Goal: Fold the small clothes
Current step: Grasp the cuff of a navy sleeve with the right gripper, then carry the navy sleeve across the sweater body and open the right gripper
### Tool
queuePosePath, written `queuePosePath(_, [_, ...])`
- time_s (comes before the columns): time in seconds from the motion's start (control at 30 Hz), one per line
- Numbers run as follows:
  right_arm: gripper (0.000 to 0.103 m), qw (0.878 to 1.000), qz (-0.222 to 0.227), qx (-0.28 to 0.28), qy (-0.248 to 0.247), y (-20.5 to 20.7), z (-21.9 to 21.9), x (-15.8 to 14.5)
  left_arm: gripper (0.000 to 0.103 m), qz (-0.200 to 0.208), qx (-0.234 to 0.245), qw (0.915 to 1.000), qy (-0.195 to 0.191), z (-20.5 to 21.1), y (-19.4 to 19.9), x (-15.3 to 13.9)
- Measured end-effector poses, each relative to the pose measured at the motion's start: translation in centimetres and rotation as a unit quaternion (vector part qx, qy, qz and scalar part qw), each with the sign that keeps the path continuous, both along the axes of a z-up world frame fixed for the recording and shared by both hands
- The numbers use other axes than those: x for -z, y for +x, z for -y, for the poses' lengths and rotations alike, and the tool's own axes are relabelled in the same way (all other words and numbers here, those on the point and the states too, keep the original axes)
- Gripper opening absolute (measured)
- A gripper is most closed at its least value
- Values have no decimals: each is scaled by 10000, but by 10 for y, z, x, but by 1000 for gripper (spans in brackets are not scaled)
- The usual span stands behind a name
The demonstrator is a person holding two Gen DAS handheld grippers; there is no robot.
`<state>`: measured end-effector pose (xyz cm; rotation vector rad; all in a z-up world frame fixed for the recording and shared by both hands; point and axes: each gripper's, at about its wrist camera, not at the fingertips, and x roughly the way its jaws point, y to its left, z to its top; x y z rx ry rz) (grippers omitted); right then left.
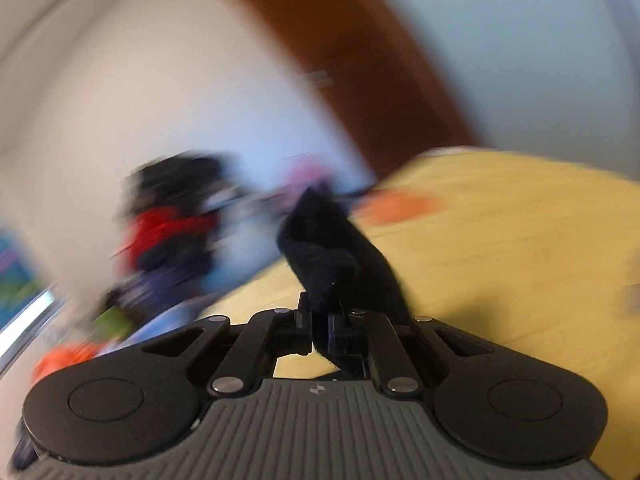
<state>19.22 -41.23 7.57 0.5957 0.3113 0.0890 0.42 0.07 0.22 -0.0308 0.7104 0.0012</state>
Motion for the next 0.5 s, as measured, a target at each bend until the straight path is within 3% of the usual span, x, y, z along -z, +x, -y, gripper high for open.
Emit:
queuePosePath(0.13, [12,9867,29,-1625,-85,5,-133,-3,103,-1,2,10000,3,0,0,0])
queuePosePath(0.27, [12,9730,-565,-2201,-396,22,-237,41,103,7,17,10000,-25,-1,0,0])
queuePosePath(0.4, [14,9661,-1207,-2215,-560,15,-276,74,103,22,27,10000,-74,-4,0,0])
queuePosePath(0.47, [24,9636,-1267,-2339,-260,3,-272,73,103,39,19,9999,-117,-5,-1,1])
queuePosePath(0.5, [37,9643,-1205,-2355,-140,-2,-266,68,103,44,16,9999,-121,-5,-1,1])
